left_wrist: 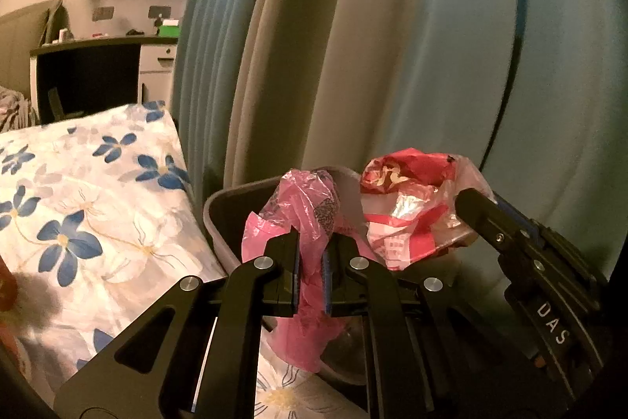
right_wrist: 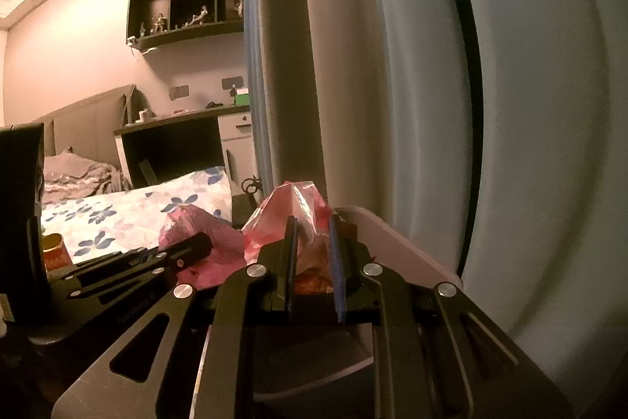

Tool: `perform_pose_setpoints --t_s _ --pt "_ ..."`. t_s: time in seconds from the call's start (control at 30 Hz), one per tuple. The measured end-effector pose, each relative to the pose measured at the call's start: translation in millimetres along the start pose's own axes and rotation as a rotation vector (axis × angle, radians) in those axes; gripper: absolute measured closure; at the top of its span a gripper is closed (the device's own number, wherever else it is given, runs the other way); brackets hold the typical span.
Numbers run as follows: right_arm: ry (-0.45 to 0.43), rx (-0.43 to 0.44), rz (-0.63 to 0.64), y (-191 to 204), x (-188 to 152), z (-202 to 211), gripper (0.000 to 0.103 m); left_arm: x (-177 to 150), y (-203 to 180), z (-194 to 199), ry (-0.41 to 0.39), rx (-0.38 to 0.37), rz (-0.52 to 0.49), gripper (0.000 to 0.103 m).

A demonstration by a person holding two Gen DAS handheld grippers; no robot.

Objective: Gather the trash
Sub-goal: 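Carry the pink bag and red-white wrapper with both tools over the grey bin, then open both tools to drop the bag and wrapper into the grey bin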

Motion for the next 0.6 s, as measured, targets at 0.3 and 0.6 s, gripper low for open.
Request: perform_pose_setpoints --t_s 0.3,0.6 --pt "0.020 -0.012 0.002 1.9 -1.8 -8.9 0.086 -7.9 1.0 -13.9 0.028 -0.015 0.012 0.095" --pt "0.029 -0.015 -0.001 -0.8 -5.2 -13.8 0.085 -12.2 3.3 -21.1 0.049 -0.036 0.018 0.095"
Point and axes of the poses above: each gripper's, at about its wrist camera, not at the fingertips, and z roughly against the way its jaws point, y to its left, x to its top, the point moved 7 cm from there along -z, roughly the way its jaws point, and after that the axes turned 13 degrees about -x, right-handed, at the moved point
